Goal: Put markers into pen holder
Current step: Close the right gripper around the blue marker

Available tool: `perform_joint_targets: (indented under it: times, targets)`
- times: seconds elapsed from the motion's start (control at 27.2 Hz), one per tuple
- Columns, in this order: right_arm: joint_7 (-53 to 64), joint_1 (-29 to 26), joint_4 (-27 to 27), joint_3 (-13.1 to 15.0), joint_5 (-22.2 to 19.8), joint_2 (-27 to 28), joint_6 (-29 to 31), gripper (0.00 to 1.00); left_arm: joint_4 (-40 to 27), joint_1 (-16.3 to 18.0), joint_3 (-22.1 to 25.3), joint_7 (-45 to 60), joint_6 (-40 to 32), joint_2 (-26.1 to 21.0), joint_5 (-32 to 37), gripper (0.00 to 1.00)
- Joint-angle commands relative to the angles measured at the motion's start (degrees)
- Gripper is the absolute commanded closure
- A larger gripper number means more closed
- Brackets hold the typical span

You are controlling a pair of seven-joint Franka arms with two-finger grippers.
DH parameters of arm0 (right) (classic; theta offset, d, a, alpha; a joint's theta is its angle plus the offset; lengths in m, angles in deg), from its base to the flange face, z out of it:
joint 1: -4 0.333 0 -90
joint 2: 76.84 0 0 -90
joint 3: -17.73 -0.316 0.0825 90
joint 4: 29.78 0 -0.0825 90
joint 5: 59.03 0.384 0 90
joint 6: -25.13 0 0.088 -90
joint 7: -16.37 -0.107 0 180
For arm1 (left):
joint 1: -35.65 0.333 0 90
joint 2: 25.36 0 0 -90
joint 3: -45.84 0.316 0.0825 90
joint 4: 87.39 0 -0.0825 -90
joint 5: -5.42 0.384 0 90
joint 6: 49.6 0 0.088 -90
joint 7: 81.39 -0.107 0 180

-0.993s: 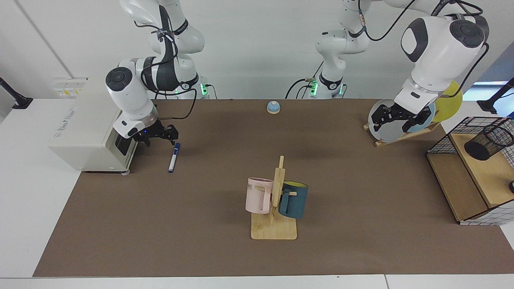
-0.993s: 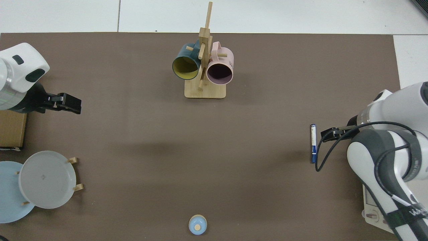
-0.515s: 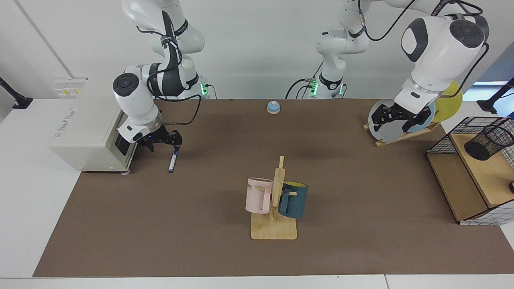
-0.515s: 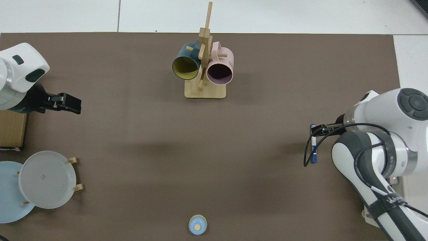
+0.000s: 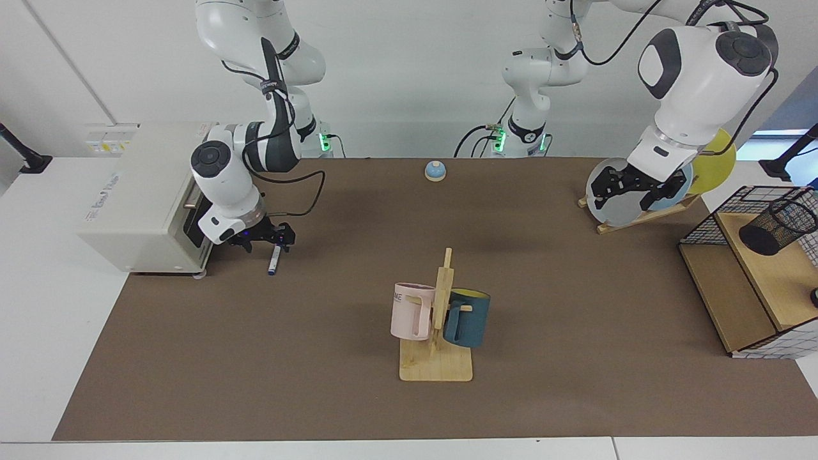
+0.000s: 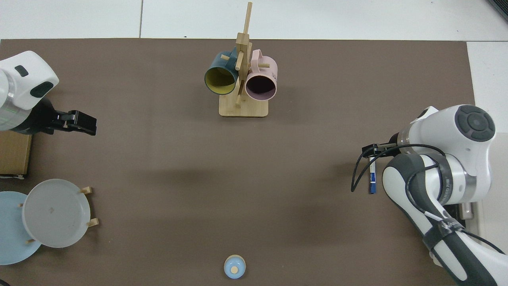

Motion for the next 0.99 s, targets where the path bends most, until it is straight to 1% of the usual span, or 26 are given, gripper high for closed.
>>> perform_joint_targets:
  times: [0.0,0.18,0.4,0.51,0.7,0.77,0.81,0.85,0.88,0.96]
  targets:
    - [-5.43,-0.46,1.39,-0.41,0.95,0.90,0.22,0.00,0.21,0.50,-0.13,-0.22,-0.85,0.31,-0.82,0.00]
    - [-8.26,-0.02,2.54,-0.41,0.95,1.51,1.28,0.00,0.21,0.50,-0.13,-0.22,-0.85,0.22,-0.82,0.00]
    - [-7.30,-0.63,2.72,-0.41,0.95,3.18,1.63,0.00,0.21,0.50,-0.13,-0.22,-0.85,0.22,-0.82,0.00]
    - [-7.12,-0.72,3.07,-0.32,0.95,3.45,3.21,0.00,0.21,0.50,-0.13,-0.22,-0.85,0.22,-0.82,0.00]
    - [-6.94,-0.72,3.16,-0.41,0.86,3.79,3.92,0.00,0.21,0.50,-0.13,-0.22,-0.85,0.22,-0.82,0.00]
    - [-6.33,-0.81,3.16,-0.32,0.86,4.41,3.92,0.01,0.21,0.50,-0.13,-0.22,-0.85,0.22,-0.82,0.00]
    - [-6.06,-0.90,3.16,-0.32,0.86,4.59,4.00,0.03,0.21,0.50,-0.13,-0.22,-0.85,0.22,-0.82,0.00]
    - [-5.89,-0.90,3.16,-0.32,0.86,4.67,4.27,0.11,0.21,0.50,-0.13,-0.22,-0.85,0.22,-0.82,0.00]
    - [-5.89,-0.90,3.07,-0.32,0.86,4.68,4.70,0.23,0.21,0.50,-0.13,-0.22,-0.85,0.22,-0.82,0.00]
    - [-6.15,-0.81,3.07,-0.41,0.86,4.76,4.71,0.55,0.21,0.50,-0.13,-0.22,-0.85,0.22,-0.82,0.00]
